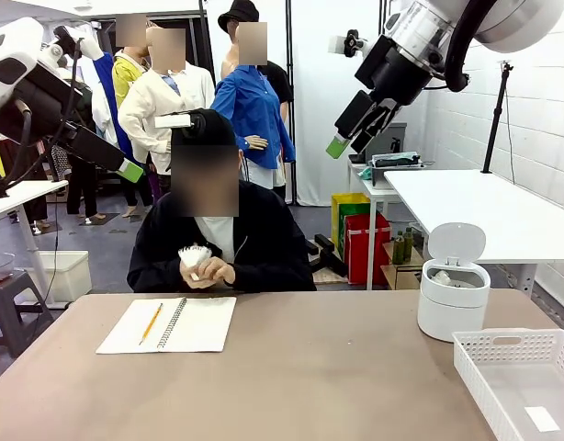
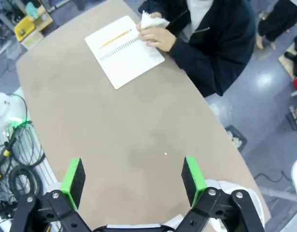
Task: Sort the paper based on its condition.
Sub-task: If a person hands you a paper, place it in the Organizing basket , and if it's crumpled, put it in the Trash can.
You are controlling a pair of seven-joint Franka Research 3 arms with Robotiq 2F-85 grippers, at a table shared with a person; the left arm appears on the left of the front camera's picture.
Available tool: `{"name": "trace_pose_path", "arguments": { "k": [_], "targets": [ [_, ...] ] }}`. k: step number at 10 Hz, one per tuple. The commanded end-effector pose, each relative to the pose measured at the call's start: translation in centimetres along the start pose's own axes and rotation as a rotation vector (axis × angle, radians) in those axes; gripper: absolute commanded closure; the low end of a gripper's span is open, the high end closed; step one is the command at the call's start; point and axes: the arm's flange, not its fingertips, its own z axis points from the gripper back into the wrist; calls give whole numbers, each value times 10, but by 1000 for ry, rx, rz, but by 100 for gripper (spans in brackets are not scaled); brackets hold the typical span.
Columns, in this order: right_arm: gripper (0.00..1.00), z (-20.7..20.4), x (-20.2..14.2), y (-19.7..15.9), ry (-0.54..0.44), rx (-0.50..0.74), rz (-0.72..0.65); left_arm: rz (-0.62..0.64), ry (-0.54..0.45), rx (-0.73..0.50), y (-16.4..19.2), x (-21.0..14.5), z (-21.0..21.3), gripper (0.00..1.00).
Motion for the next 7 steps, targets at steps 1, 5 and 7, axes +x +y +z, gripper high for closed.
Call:
{"name": "trace_pose_path", "arguments": {
  "k": [1, 5, 7],
  "targets": [
    [0, 2, 1, 0, 1, -7, -13, 3, -6, -2, 1, -1, 0, 0],
    [0, 2, 1, 0, 1, -7, -13, 3, -6, -2, 1, -1, 0, 0],
    [0, 2, 1, 0, 1, -7, -13, 3, -6, -2, 1, -1, 0, 0]
  ]
}}
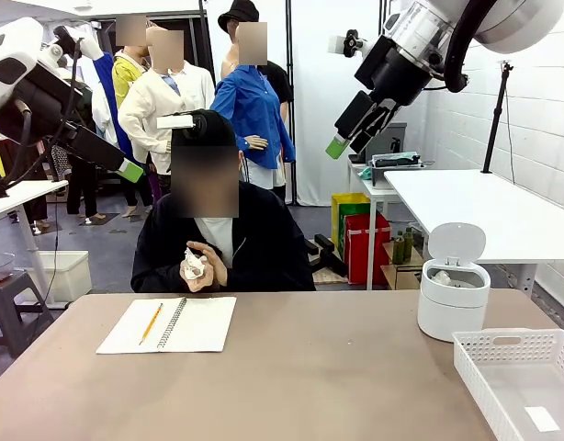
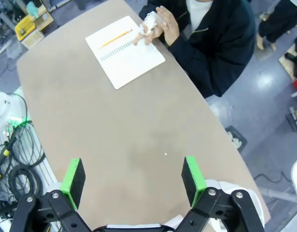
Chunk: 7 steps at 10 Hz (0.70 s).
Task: Sort the paper based on its condition.
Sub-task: If a person hands you a paper, place it in the Organizing basket , and if it's crumpled, put it in the Trash can.
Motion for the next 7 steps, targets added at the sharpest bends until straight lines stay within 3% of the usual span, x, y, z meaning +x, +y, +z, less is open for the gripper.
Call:
{"name": "trace_pose_path", "arguments": {
  "k": [1, 7],
  "targets": [
    [0, 1, 0, 0, 3, -6, -12, 3, -6, -2, 1, -1, 0, 0],
    [0, 1, 0, 0, 3, -6, -12, 3, -6, -2, 1, -1, 0, 0]
  ]
}}
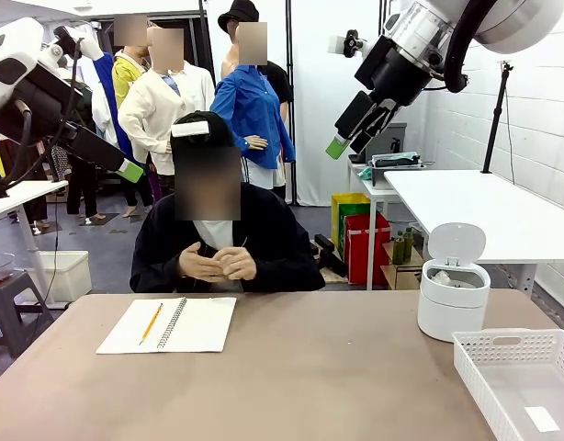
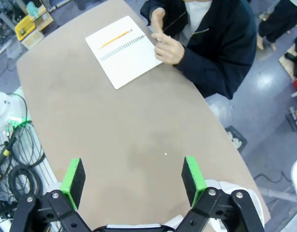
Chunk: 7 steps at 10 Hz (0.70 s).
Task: Sort the paper based on its condition.
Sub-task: If a person hands you a paper, place it in the Organizing basket , and if it's crumpled, put it in the Trash can.
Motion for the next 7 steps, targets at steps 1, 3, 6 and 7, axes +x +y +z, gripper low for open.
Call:
{"name": "trace_pose_path", "arguments": {
  "k": [1, 3, 6, 7],
  "targets": [
    [0, 0, 0, 0, 3, -5, -12, 3, -6, -2, 1, -1, 0, 0],
    [0, 0, 0, 0, 3, -5, -12, 3, -6, -2, 1, -1, 0, 0],
    [0, 0, 0, 0, 3, -5, -12, 3, -6, -2, 1, -1, 0, 0],
    [0, 0, 0, 0, 3, -5, -12, 3, -6, -2, 1, -1, 0, 0]
  ]
}}
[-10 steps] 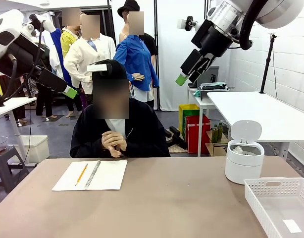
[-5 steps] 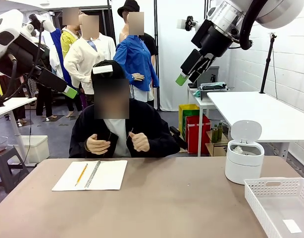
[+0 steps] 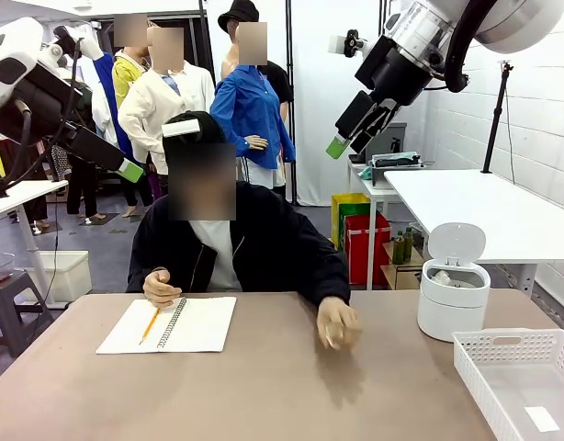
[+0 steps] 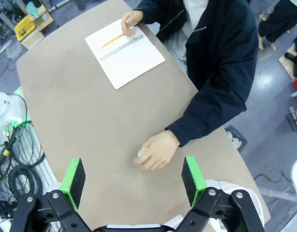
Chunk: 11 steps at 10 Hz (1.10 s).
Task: Sort the paper based on its condition.
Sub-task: If a person hands you a paper, place it in the Organizing basket , and if it's crumpled, put it in the Trash can.
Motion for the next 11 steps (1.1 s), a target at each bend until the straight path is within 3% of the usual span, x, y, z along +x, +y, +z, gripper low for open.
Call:
{"name": "trace_pose_path", "arguments": {
  "k": [1, 11],
  "targets": [
    [0, 0, 1, 0, 3, -5, -11, 3, -6, -2, 1, -1, 0, 0],
    [0, 0, 1, 0, 3, -5, -11, 3, -6, -2, 1, -1, 0, 0]
  ]
}}
